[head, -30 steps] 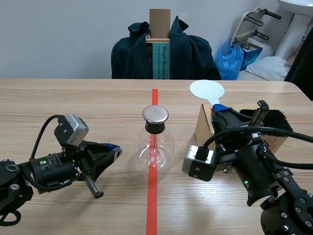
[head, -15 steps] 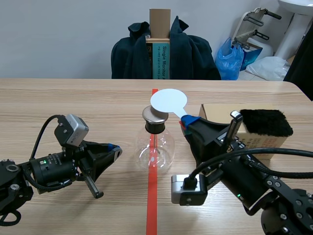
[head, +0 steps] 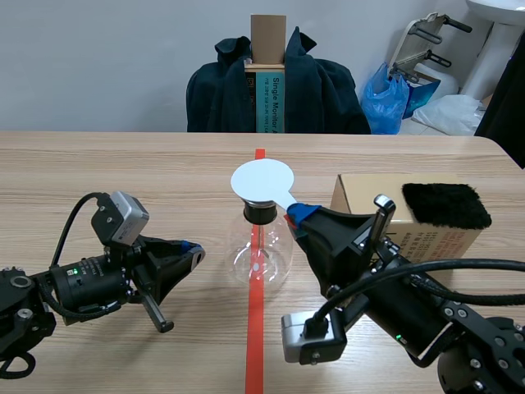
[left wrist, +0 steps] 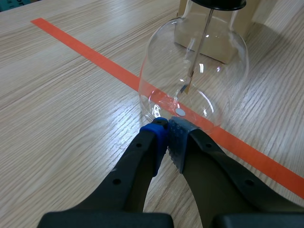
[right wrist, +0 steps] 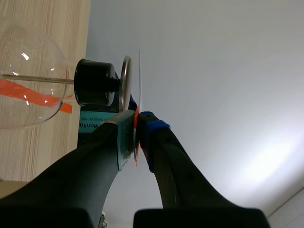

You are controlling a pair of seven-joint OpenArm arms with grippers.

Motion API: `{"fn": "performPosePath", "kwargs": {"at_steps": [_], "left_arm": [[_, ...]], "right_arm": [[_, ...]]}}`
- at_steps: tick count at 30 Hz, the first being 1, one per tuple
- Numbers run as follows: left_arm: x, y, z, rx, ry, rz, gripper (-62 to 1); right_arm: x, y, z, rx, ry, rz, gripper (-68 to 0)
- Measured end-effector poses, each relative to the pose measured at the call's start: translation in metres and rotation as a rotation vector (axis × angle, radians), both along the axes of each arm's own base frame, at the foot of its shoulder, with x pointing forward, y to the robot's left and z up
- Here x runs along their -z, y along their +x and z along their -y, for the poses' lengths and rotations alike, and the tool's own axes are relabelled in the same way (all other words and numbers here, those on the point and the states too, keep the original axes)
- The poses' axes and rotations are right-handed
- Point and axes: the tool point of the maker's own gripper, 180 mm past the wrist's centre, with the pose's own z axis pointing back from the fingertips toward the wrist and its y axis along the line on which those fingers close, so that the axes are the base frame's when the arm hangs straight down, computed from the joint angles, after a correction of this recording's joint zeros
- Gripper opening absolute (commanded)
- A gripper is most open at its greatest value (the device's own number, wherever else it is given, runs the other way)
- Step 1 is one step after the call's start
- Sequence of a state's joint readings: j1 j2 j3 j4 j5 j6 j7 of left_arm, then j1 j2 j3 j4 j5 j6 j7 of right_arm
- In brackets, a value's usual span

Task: Do the electroscope experiment.
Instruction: 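Move the plate toward and away from the electroscope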

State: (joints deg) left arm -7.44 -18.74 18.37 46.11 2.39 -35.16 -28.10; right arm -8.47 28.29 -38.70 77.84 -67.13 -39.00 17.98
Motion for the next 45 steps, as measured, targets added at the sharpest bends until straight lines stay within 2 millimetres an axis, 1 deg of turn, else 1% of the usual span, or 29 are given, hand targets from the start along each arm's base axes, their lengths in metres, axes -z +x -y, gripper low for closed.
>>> {"fn": "performPosePath", "kwargs": {"at_steps": [12, 18, 26, 35, 39, 42, 45], "left_arm": [[0.000, 0.000, 0.000, 0.000, 0.000, 0.000, -58.1], [0.000, 0.000, 0.000, 0.000, 0.000, 0.000, -58.1], [0.000, 0.000, 0.000, 0.000, 0.000, 0.000, -58.1], [0.000, 0.000, 0.000, 0.000, 0.000, 0.000, -58.1], [0.000, 0.000, 0.000, 0.000, 0.000, 0.000, -58.1], [0.000, 0.000, 0.000, 0.000, 0.000, 0.000, -58.1], [0.000, 0.000, 0.000, 0.000, 0.000, 0.000, -58.1]], "right_arm": [[0.000, 0.001, 0.001, 0.010, 0.001, 0.000, -66.7], [-0.002, 0.012, 0.012, 0.096, 0.011, 0.002, -66.7], [-0.003, 0.031, 0.037, 0.267, 0.025, 0.000, -66.7], [-0.004, 0.042, 0.057, 0.394, 0.036, 0.001, -66.7], [-0.004, 0.044, 0.062, 0.421, 0.039, 0.000, -66.7], [0.003, 0.045, 0.064, 0.436, 0.010, -0.030, -66.7], [0.004, 0.045, 0.064, 0.439, 0.007, -0.034, -66.7]]}}
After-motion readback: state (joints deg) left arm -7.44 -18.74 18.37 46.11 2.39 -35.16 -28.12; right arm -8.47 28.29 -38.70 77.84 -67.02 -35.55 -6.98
